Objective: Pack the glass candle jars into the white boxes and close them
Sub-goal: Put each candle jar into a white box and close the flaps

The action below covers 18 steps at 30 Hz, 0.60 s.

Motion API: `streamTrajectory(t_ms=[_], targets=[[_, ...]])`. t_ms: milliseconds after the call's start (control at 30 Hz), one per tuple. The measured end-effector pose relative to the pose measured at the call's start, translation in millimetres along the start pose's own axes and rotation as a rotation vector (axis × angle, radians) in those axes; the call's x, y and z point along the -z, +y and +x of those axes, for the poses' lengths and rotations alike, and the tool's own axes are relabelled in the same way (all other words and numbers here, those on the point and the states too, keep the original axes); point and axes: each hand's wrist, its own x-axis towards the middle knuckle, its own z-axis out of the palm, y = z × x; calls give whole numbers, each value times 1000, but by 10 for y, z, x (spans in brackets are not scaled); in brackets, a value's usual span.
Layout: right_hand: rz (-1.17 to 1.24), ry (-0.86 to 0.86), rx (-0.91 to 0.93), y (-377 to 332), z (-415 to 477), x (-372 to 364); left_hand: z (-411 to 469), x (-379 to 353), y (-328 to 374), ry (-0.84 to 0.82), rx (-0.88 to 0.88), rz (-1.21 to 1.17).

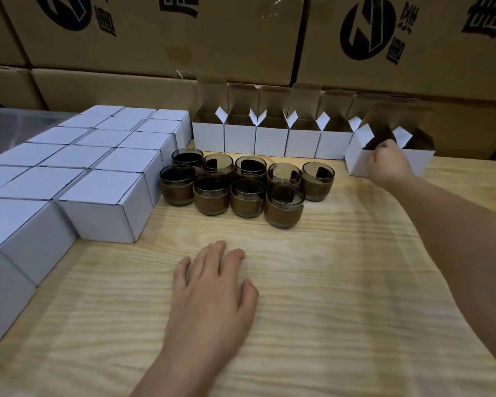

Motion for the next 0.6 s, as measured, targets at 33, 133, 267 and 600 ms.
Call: streamTrajectory(t_ms=[33,133,267,600], targets=[[-7,23,34,-29,-39,16,-1,-2,-3,-2,0,-3],[37,144,130,-153,-251,133,-6,1,-8,-14,2,-19],[153,373,260,-296,-767,372,15,-13,-9,-16,-9,-29],[430,580,500,-815,-2504,635,53,122,21,-170,-67,-184]])
